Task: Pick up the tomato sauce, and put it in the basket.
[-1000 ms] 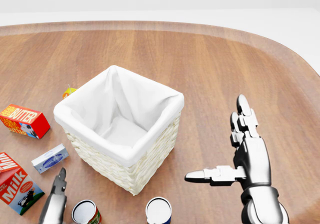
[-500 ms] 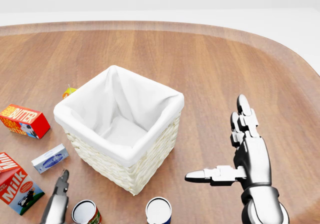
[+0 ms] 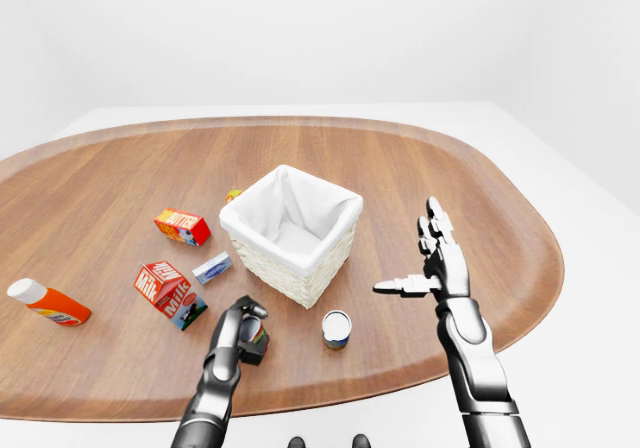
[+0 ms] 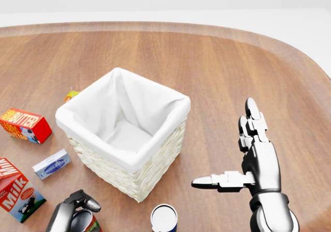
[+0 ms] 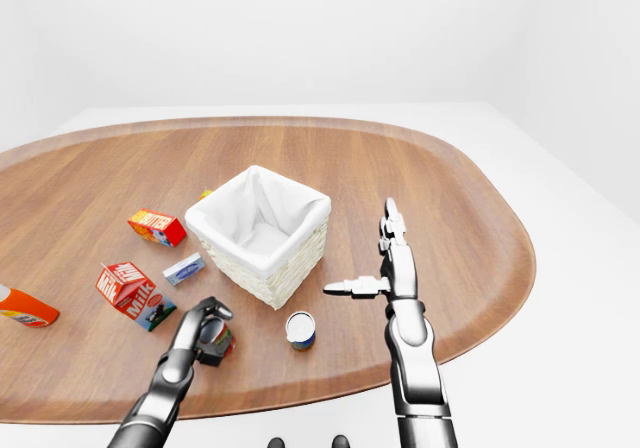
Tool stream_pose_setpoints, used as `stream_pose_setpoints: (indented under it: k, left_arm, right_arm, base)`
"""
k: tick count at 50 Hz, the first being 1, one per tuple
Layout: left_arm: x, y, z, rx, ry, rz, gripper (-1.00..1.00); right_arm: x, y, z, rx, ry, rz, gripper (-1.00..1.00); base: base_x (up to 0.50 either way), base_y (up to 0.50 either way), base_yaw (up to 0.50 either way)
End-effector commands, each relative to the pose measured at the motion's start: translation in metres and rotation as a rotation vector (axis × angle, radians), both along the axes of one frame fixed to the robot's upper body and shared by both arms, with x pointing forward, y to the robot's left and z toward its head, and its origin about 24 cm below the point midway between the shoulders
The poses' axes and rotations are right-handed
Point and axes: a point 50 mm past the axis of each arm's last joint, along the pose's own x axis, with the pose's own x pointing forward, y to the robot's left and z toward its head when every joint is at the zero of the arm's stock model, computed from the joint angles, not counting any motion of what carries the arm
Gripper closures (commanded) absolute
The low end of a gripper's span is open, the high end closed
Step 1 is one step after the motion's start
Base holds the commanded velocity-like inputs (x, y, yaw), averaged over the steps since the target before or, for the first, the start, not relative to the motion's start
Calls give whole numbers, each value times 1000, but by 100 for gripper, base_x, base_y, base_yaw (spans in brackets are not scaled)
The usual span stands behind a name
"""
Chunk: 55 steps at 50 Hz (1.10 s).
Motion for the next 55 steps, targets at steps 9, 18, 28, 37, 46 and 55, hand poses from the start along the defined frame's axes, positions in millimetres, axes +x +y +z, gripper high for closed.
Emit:
stream_pose_setpoints:
  k: [9,18,28,37,46,55]
  left_arm:
    - [2,-2,17,-9,-105,11,100]
    - [2,-6,37,-27,-170,-16,100]
    - [-2,-10,55,-38,-196,-32,100]
    - [-4,-12,69,-35,-224,-37,100]
    - [-5,-15,86,-32,-288,-65,100]
    - [-7,-18,110,-19,-373,-101,100]
  right_arm:
    - [0,0,1,1,0,0,-100]
    - [0,0,1,1,0,-1,-100]
    - [1,0,0,0,0,-3,-100]
    - [2,-1,0,0,0,-5,-100]
    - [2,0,-1,0,0,-4,-100]
    - [1,0,0,-1,0,-4,-100]
  base:
    - [0,0,0]
    - [0,0,0]
    - [0,0,0]
    - [0,0,0]
    - [0,0,0]
    - [0,0,0]
